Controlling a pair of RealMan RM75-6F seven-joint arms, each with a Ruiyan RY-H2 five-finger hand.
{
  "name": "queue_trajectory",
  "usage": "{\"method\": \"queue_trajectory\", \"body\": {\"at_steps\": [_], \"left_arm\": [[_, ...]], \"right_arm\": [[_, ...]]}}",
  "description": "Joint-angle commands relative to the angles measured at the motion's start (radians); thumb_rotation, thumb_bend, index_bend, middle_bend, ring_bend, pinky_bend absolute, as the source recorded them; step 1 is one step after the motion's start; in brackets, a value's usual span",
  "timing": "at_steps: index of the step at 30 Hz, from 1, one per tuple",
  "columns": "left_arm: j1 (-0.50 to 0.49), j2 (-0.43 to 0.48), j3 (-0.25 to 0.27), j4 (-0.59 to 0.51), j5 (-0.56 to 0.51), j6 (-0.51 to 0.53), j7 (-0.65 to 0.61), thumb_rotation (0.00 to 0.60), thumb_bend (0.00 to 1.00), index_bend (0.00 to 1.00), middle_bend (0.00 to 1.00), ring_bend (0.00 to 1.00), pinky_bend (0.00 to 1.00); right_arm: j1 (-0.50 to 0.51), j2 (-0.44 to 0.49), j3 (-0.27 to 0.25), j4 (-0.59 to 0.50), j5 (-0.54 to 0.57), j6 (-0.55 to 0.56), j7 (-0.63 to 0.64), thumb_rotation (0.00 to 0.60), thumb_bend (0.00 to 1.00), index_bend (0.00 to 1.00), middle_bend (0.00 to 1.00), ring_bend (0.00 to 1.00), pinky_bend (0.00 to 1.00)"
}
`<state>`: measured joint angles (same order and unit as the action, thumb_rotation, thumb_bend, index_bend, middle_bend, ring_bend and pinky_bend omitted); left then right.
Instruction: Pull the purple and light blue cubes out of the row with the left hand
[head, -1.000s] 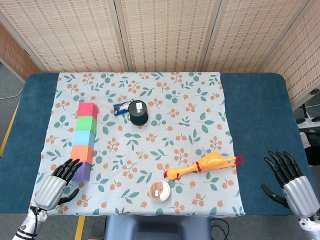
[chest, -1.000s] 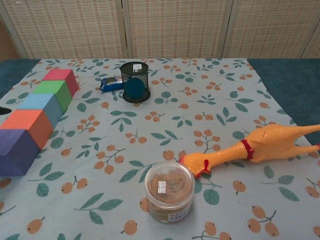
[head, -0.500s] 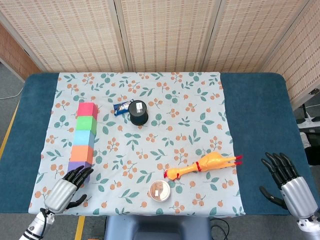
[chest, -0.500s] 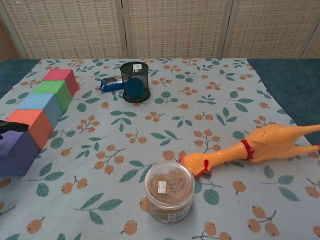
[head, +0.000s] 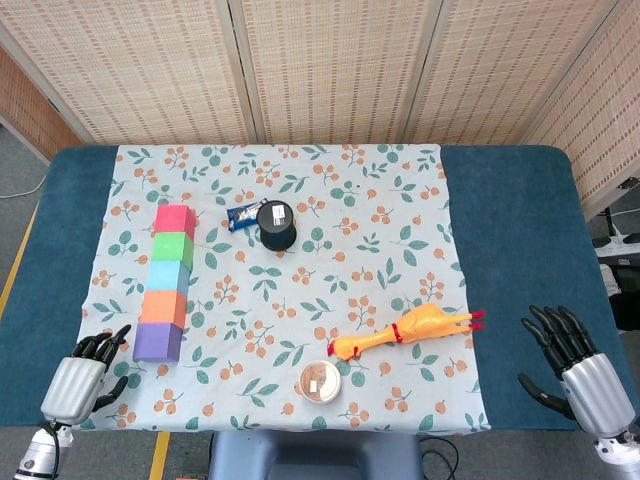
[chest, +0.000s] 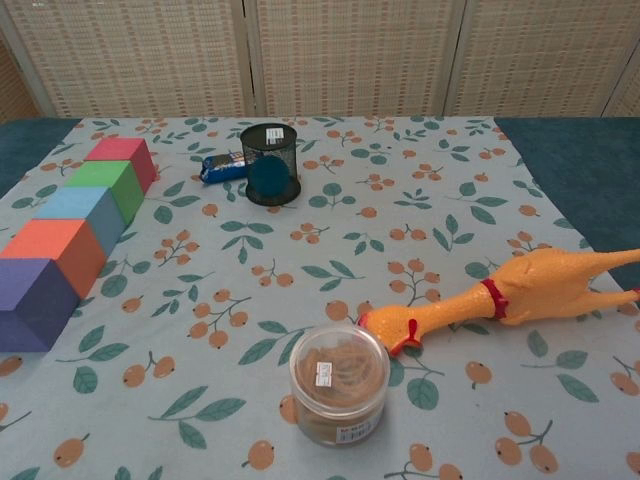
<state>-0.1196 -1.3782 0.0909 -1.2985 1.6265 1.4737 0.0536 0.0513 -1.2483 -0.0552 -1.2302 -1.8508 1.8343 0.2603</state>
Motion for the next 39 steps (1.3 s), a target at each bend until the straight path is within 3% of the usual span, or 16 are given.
{"method": "queue_trajectory", "body": {"at_steps": [1, 14, 32, 36, 39], "left_arm": [[0.008, 0.002, 0.002, 0.005, -0.012, -0.015, 0.01, 0.6, 0.36, 0.14, 0.33, 0.21, 0.26], [-0.036, -0.008, 0.003, 0.004, 0.006, -0.085, -0.02, 0.6, 0.36, 0.15, 0.33, 0.21, 0.26], [-0.123, 0.031, 0.065, -0.212, 0.233, -0.077, 0.042, 0.6, 0.36, 0.17, 0.33, 0.24, 0.31], [-0.116, 0.01, 0.049, -0.202, 0.275, -0.015, 0.071, 0.6, 0.35, 0.09, 0.22, 0.19, 0.32], [-0.128, -0.004, 0.032, -0.177, 0.268, -0.021, 0.071, 0.6, 0.36, 0.0, 0.06, 0.04, 0.24]], "right_arm": [[0.0, 0.002, -0.002, -0.001, -0.001, -0.003, 0.003, 0.6, 0.17, 0.0, 0.0, 0.0, 0.02], [0.002, 0.004, -0.006, -0.006, 0.001, -0.013, 0.009, 0.6, 0.17, 0.0, 0.0, 0.0, 0.02], [-0.003, 0.016, -0.003, -0.021, 0.006, -0.005, 0.023, 0.6, 0.17, 0.0, 0.0, 0.0, 0.02], [-0.003, 0.022, -0.005, -0.024, 0.007, -0.008, 0.032, 0.6, 0.17, 0.0, 0.0, 0.0, 0.02], [-0.003, 0.024, -0.007, -0.026, 0.007, -0.011, 0.035, 0.6, 0.17, 0.0, 0.0, 0.0, 0.02]]}}
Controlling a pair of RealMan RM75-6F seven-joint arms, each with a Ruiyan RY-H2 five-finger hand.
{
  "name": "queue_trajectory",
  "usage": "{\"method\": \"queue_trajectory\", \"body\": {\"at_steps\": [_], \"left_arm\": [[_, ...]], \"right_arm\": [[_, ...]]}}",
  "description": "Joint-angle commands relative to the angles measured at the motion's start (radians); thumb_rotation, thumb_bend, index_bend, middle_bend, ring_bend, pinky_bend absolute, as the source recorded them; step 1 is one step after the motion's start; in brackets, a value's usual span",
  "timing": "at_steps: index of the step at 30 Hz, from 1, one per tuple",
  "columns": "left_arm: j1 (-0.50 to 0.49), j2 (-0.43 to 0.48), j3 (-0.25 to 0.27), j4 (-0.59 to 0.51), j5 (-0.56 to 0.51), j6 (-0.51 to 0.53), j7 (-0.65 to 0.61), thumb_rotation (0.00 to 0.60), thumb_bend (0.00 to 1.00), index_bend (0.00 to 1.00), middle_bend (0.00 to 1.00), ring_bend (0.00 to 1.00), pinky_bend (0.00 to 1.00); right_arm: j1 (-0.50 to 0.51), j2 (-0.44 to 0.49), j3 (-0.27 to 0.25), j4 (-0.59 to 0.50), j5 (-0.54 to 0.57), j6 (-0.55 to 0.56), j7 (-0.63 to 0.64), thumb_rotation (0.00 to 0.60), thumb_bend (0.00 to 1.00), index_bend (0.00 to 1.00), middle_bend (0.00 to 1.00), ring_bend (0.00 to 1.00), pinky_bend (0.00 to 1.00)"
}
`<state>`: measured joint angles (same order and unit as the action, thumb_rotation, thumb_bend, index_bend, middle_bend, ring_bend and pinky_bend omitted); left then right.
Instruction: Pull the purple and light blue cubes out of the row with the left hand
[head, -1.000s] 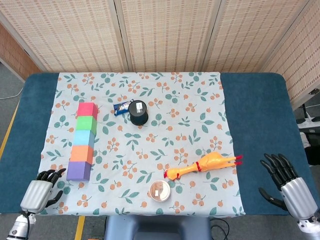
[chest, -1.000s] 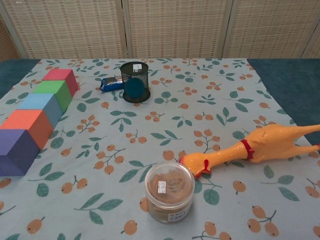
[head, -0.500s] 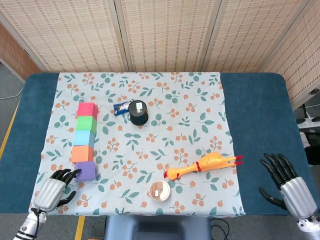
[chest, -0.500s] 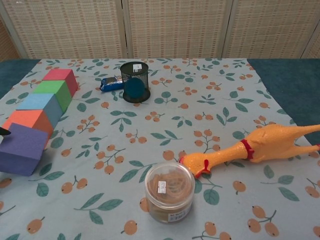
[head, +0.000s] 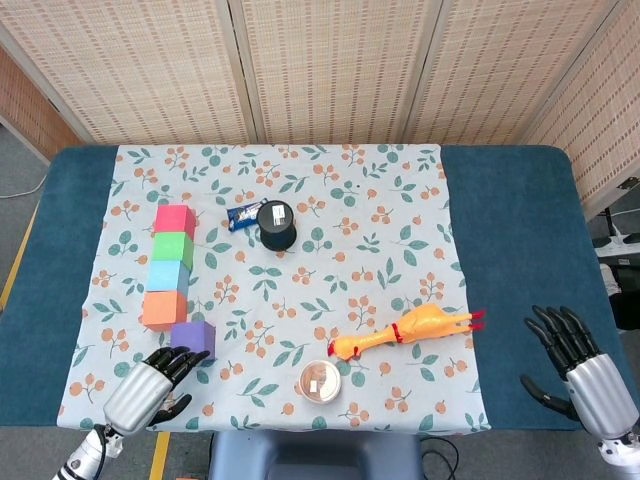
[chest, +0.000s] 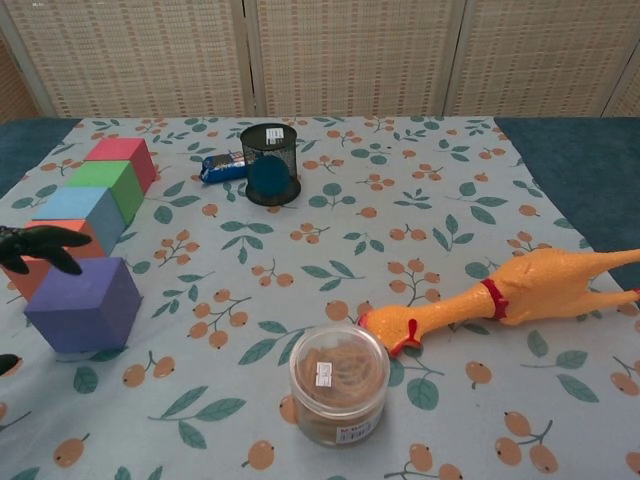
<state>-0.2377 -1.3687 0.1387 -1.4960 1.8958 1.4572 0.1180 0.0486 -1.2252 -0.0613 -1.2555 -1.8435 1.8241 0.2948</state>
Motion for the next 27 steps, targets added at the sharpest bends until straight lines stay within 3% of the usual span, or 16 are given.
{"method": "queue_trajectory", "body": {"at_steps": [1, 4, 13, 20, 27], "left_arm": [[-0.022, -0.011, -0.023, 0.028, -0.017, -0.032, 0.01, 0.6, 0.36, 0.0, 0.04, 0.02, 0.2], [-0.06, -0.004, -0.039, 0.036, -0.052, -0.1, -0.014, 0.6, 0.38, 0.0, 0.0, 0.0, 0.09], [-0.139, -0.01, -0.071, 0.075, -0.152, -0.255, -0.055, 0.6, 0.37, 0.0, 0.0, 0.0, 0.06], [-0.152, -0.033, -0.084, 0.114, -0.194, -0.274, -0.063, 0.6, 0.37, 0.0, 0.0, 0.0, 0.05], [-0.162, -0.067, -0.077, 0.165, -0.179, -0.25, -0.117, 0.6, 0.35, 0.0, 0.0, 0.14, 0.05]], "right_arm": [[0.0, 0.001, -0.002, -0.001, -0.002, -0.002, 0.001, 0.6, 0.17, 0.0, 0.0, 0.0, 0.02], [-0.001, 0.0, -0.004, -0.002, -0.005, -0.003, -0.002, 0.6, 0.17, 0.0, 0.0, 0.0, 0.02], [0.0, -0.005, -0.007, -0.004, -0.005, -0.015, -0.017, 0.6, 0.17, 0.0, 0.0, 0.0, 0.02], [0.0, -0.005, -0.001, -0.002, 0.002, -0.015, -0.015, 0.6, 0.17, 0.0, 0.0, 0.0, 0.02], [0.0, -0.007, -0.001, -0.003, 0.005, -0.021, -0.016, 0.6, 0.17, 0.0, 0.0, 0.0, 0.02]]}}
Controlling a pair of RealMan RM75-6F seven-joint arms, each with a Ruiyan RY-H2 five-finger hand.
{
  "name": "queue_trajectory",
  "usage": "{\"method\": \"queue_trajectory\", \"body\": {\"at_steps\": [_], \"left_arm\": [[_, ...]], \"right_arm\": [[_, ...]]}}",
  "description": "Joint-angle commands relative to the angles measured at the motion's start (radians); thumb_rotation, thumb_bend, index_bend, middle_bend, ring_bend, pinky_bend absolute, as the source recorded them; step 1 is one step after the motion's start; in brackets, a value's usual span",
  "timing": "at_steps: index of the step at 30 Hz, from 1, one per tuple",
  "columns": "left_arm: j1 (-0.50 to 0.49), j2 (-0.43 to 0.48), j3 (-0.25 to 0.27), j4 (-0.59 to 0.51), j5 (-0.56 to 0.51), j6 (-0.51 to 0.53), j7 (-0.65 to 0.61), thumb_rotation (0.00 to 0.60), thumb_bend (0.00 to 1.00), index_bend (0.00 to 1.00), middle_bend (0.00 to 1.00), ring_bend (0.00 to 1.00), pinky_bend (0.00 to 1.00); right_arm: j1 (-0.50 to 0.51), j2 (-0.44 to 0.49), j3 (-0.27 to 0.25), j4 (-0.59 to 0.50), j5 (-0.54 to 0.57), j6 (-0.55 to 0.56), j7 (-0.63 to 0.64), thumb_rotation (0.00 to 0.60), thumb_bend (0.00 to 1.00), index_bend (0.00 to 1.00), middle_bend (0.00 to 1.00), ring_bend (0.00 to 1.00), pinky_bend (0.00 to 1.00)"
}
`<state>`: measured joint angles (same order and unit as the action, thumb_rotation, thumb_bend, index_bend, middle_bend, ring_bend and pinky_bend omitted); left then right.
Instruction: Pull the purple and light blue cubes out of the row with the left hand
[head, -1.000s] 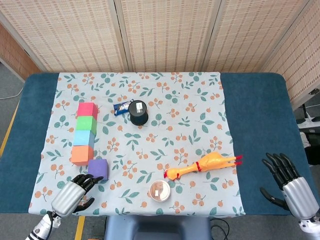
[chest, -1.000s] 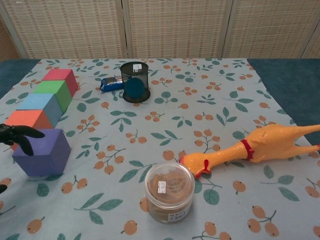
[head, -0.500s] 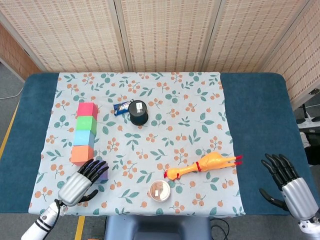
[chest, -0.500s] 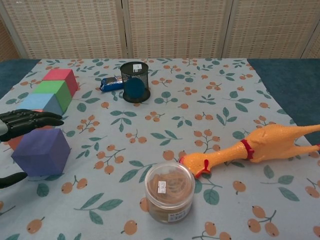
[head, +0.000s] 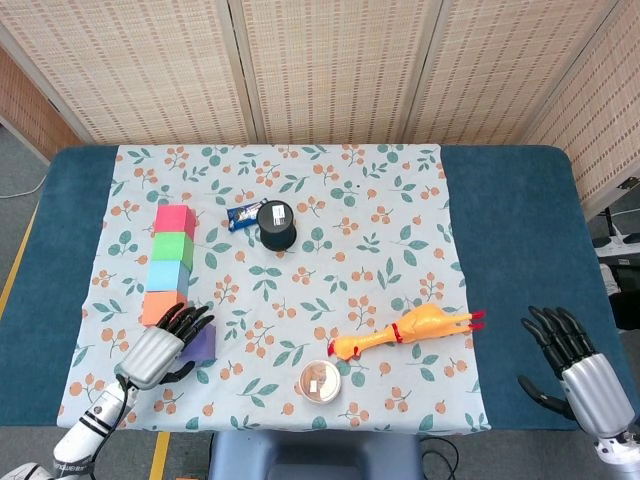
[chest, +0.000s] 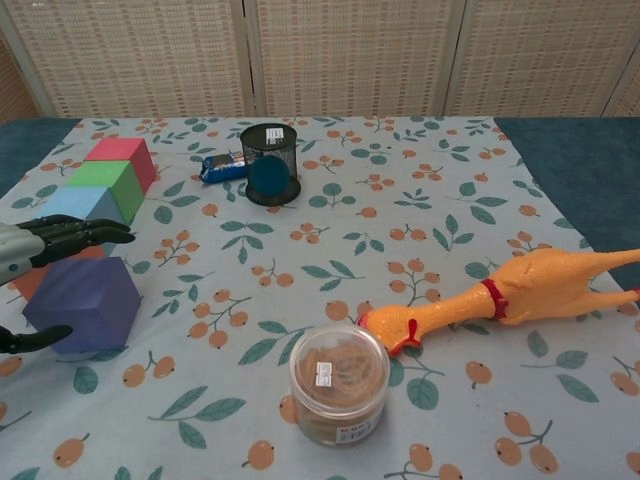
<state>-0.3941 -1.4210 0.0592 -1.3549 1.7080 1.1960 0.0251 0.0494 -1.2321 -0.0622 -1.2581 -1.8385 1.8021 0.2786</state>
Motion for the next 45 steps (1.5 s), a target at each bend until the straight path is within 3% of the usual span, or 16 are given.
{"method": "queue_trajectory", "body": {"at_steps": [1, 7, 13, 21, 24, 28, 31, 35, 38, 43, 45], "left_arm": [[-0.008, -0.02, 0.005, 0.033, 0.012, 0.015, -0.04, 0.6, 0.35, 0.0, 0.0, 0.16, 0.05], [-0.02, -0.035, 0.016, 0.065, 0.012, 0.007, -0.077, 0.6, 0.35, 0.0, 0.0, 0.25, 0.05], [-0.024, -0.047, 0.02, 0.082, 0.02, 0.032, -0.105, 0.6, 0.34, 0.0, 0.07, 0.38, 0.05], [-0.036, -0.037, 0.009, 0.038, 0.074, 0.118, -0.104, 0.6, 0.33, 0.0, 0.12, 0.42, 0.06], [-0.082, -0.042, -0.021, 0.007, 0.08, 0.091, -0.088, 0.6, 0.33, 0.0, 0.12, 0.42, 0.05], [-0.178, -0.102, -0.119, 0.008, -0.001, -0.024, -0.079, 0.6, 0.33, 0.0, 0.12, 0.42, 0.08], [-0.254, -0.171, -0.185, 0.062, -0.067, -0.113, -0.093, 0.6, 0.33, 0.0, 0.12, 0.42, 0.09], [-0.329, -0.252, -0.232, 0.151, -0.118, -0.187, -0.072, 0.6, 0.33, 0.0, 0.12, 0.41, 0.09], [-0.363, -0.292, -0.24, 0.188, -0.131, -0.206, -0.076, 0.6, 0.33, 0.0, 0.12, 0.37, 0.08], [-0.385, -0.31, -0.224, 0.189, -0.138, -0.22, -0.094, 0.6, 0.33, 0.0, 0.01, 0.06, 0.08], [-0.386, -0.311, -0.222, 0.184, -0.144, -0.214, -0.087, 0.6, 0.33, 0.0, 0.0, 0.0, 0.08]], "right_arm": [[-0.001, 0.0, 0.002, 0.0, 0.001, 0.003, 0.0, 0.6, 0.17, 0.0, 0.0, 0.0, 0.02], [-0.004, 0.002, 0.003, -0.002, 0.0, 0.01, 0.003, 0.6, 0.17, 0.0, 0.0, 0.0, 0.02], [-0.003, 0.005, 0.003, -0.004, 0.001, 0.008, 0.005, 0.6, 0.17, 0.0, 0.0, 0.0, 0.02], [-0.003, 0.005, 0.003, -0.006, 0.004, 0.003, 0.006, 0.6, 0.17, 0.0, 0.0, 0.0, 0.02], [-0.001, 0.005, 0.002, -0.004, 0.006, -0.005, 0.009, 0.6, 0.17, 0.0, 0.0, 0.0, 0.02], [0.001, 0.004, 0.002, -0.001, 0.007, -0.01, 0.008, 0.6, 0.17, 0.0, 0.0, 0.0, 0.02], [0.001, 0.002, 0.003, 0.001, 0.01, -0.013, 0.007, 0.6, 0.17, 0.0, 0.0, 0.0, 0.02], [0.003, 0.004, 0.006, 0.0, 0.018, -0.019, 0.009, 0.6, 0.17, 0.0, 0.0, 0.0, 0.02], [0.004, 0.004, 0.01, 0.0, 0.027, -0.026, 0.013, 0.6, 0.17, 0.0, 0.0, 0.0, 0.02], [0.011, 0.002, 0.01, 0.005, 0.037, -0.049, 0.016, 0.6, 0.17, 0.0, 0.0, 0.0, 0.02], [0.012, 0.003, 0.007, 0.004, 0.034, -0.052, 0.015, 0.6, 0.17, 0.0, 0.0, 0.0, 0.02]]}}
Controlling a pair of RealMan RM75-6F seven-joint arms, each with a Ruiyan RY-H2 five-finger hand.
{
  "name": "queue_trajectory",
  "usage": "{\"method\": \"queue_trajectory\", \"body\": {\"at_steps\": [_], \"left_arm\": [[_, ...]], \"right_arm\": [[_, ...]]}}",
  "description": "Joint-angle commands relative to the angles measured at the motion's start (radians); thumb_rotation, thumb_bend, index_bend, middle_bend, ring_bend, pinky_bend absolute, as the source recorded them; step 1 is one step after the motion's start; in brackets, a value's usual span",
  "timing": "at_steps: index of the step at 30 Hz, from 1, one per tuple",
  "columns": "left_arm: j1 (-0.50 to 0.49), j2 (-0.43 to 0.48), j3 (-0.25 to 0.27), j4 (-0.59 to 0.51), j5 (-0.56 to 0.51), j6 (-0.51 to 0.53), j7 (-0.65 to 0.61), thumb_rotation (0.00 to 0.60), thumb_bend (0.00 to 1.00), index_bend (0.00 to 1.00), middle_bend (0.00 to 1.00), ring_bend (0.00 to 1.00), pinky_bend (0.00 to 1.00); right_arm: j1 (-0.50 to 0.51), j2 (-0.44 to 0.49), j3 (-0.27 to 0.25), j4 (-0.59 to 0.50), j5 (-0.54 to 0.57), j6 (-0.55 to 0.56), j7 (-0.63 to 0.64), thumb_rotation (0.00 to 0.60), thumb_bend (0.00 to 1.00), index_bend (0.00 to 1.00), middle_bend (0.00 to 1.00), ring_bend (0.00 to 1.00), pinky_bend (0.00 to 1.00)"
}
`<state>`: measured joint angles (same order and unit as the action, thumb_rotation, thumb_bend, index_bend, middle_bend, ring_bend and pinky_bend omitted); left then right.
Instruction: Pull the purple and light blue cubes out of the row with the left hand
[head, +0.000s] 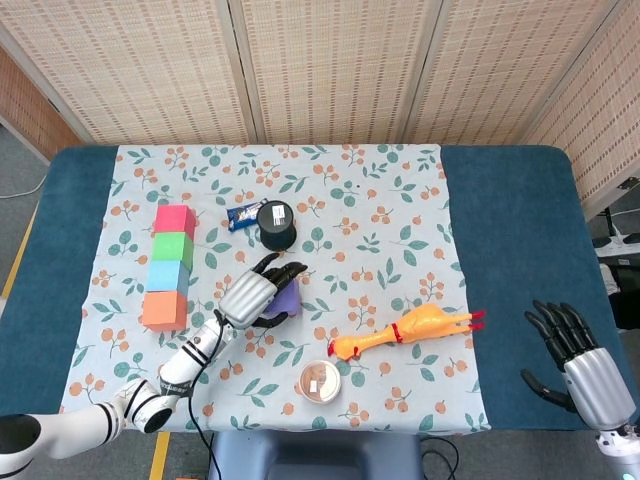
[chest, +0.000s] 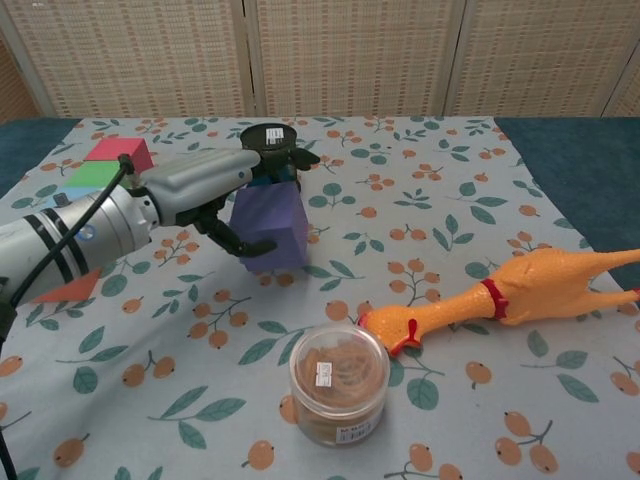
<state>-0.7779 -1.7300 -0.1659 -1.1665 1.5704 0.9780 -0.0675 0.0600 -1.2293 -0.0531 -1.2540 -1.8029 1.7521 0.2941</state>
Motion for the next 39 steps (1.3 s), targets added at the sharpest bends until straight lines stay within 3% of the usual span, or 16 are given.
{"method": "queue_trajectory", "body": {"at_steps": [1, 9, 12, 13, 16, 20, 24, 30, 39], "left_arm": [[-0.001, 0.0, 0.003, -0.01, -0.01, 0.008, 0.012, 0.6, 0.33, 0.0, 0.0, 0.0, 0.08], [0.048, 0.097, 0.033, -0.113, -0.026, 0.068, 0.111, 0.6, 0.32, 0.0, 0.02, 0.02, 0.08], [0.134, 0.196, 0.091, -0.203, -0.013, 0.156, 0.201, 0.6, 0.34, 0.0, 0.24, 0.2, 0.14], [0.16, 0.226, 0.107, -0.228, -0.019, 0.175, 0.225, 0.6, 0.34, 0.0, 0.26, 0.22, 0.15], [0.234, 0.316, 0.155, -0.301, -0.039, 0.22, 0.256, 0.6, 0.35, 0.04, 0.26, 0.22, 0.17], [0.27, 0.364, 0.182, -0.339, -0.045, 0.238, 0.245, 0.6, 0.37, 0.08, 0.27, 0.22, 0.19], [0.355, 0.451, 0.264, -0.337, -0.071, 0.25, 0.258, 0.6, 0.39, 0.06, 0.24, 0.18, 0.18], [0.403, 0.454, 0.254, -0.323, -0.139, 0.251, 0.253, 0.6, 0.39, 0.05, 0.23, 0.15, 0.18], [0.441, 0.428, 0.223, -0.255, -0.174, 0.27, 0.245, 0.6, 0.39, 0.06, 0.27, 0.2, 0.19]], "right_arm": [[0.001, 0.001, -0.003, 0.0, -0.003, -0.001, -0.001, 0.6, 0.17, 0.0, 0.0, 0.0, 0.02], [-0.003, 0.005, -0.011, -0.009, -0.021, 0.014, -0.003, 0.6, 0.17, 0.0, 0.0, 0.0, 0.02], [-0.006, 0.009, -0.01, -0.011, -0.024, 0.026, -0.004, 0.6, 0.17, 0.0, 0.0, 0.0, 0.02], [-0.007, 0.01, -0.01, -0.012, -0.027, 0.028, -0.005, 0.6, 0.17, 0.0, 0.0, 0.0, 0.02], [-0.008, 0.012, -0.014, -0.015, -0.034, 0.034, -0.003, 0.6, 0.17, 0.0, 0.0, 0.0, 0.02], [-0.01, 0.014, -0.015, -0.016, -0.038, 0.04, -0.004, 0.6, 0.17, 0.0, 0.0, 0.0, 0.02], [-0.013, 0.028, -0.03, -0.025, -0.07, 0.056, -0.01, 0.6, 0.17, 0.0, 0.0, 0.0, 0.02], [-0.014, 0.038, -0.037, -0.036, -0.077, 0.055, -0.007, 0.6, 0.17, 0.0, 0.0, 0.0, 0.02], [-0.009, 0.037, -0.035, -0.035, -0.069, 0.038, -0.01, 0.6, 0.17, 0.0, 0.0, 0.0, 0.02]]}}
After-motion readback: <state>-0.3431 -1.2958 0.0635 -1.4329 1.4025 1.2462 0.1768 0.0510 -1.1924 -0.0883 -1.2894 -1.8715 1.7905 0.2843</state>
